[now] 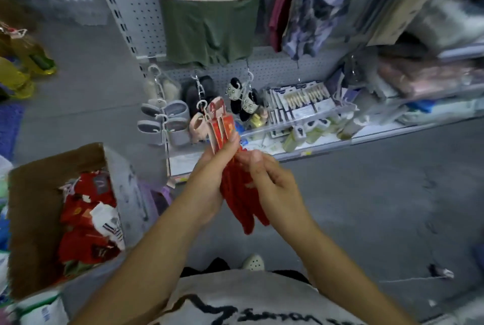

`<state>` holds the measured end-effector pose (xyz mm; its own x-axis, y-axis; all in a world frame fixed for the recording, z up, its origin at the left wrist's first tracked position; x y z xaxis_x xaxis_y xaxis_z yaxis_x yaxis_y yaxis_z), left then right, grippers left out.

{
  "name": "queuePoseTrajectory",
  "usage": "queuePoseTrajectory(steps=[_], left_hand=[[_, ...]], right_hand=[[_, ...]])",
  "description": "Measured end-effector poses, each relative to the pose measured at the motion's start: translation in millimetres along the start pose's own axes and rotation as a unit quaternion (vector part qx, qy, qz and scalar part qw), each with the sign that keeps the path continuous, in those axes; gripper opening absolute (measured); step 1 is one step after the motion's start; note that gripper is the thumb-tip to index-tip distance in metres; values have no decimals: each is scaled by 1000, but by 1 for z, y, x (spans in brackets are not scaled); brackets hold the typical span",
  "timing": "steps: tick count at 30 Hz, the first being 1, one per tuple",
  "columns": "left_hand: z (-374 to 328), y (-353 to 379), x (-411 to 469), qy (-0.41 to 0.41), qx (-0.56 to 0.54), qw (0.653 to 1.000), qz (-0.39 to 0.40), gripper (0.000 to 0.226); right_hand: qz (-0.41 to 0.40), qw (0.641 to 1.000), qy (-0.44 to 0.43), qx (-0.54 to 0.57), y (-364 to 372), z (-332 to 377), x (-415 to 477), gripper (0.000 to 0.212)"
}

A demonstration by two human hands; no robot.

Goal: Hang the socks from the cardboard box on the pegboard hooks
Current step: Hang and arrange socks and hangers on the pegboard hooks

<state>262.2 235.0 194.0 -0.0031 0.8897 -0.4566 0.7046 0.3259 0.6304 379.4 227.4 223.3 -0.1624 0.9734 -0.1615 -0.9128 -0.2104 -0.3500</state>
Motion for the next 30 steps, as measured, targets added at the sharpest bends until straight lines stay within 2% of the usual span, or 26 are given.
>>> queuePoseTrajectory(steps=[2, 3, 4, 8, 11, 13, 15, 17, 20, 24, 27, 30], left_hand=[[9, 15, 15, 14, 21, 1000, -18, 39], [12, 21, 21, 15, 20, 999, -25, 26], [14, 30, 26, 12, 19, 999, -26, 23], [17, 71, 46, -4, 38, 999, 17, 35], [21, 102, 64, -15, 59, 997, 48, 16], [26, 120, 80, -34, 72, 995, 56, 16], [30, 139, 99, -61, 86, 992, 67, 23], [34, 158, 125, -79, 93, 990, 74, 29], [35, 188, 176, -85, 100, 989, 69, 10], [32, 241, 241, -92, 138, 982, 90, 21], [37, 283, 277, -114, 156, 973, 126, 16], [49, 322, 305, -104, 173, 968, 146, 18]], right_hand=[[12, 999, 30, 38, -34, -7, 5, 49], [2, 998, 37, 48, -52, -9, 9, 46], [-19, 998, 36, 48, -70, -11, 15, 40], [-117, 993, 21, 22, -134, -29, 45, 14], [-69, 995, 48, 50, -155, -46, 65, 22], [-28, 994, 55, 91, -162, -50, 76, 23], [-38, 993, 54, 102, -176, -52, 90, 19], [-67, 989, 64, 117, -197, -56, 107, 18], [-123, 975, 99, 159, -239, -66, 135, 20], [-203, 955, 124, 179, -302, -77, 162, 14], [-281, 929, 135, 199, -345, -92, 169, 10], [-321, 906, 165, 220, -379, -112, 170, 13]])
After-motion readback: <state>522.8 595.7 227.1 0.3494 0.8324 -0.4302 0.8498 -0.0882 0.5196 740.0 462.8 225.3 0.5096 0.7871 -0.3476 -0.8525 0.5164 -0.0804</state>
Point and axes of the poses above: each hand's wrist, its own x-axis towards the middle knuckle, its own y-axis out of the palm, z = x × y, the point moved 5 cm from there along x, towards the middle knuckle, and after that the axes turned 14 degrees about -x, right-handed, at the moved point
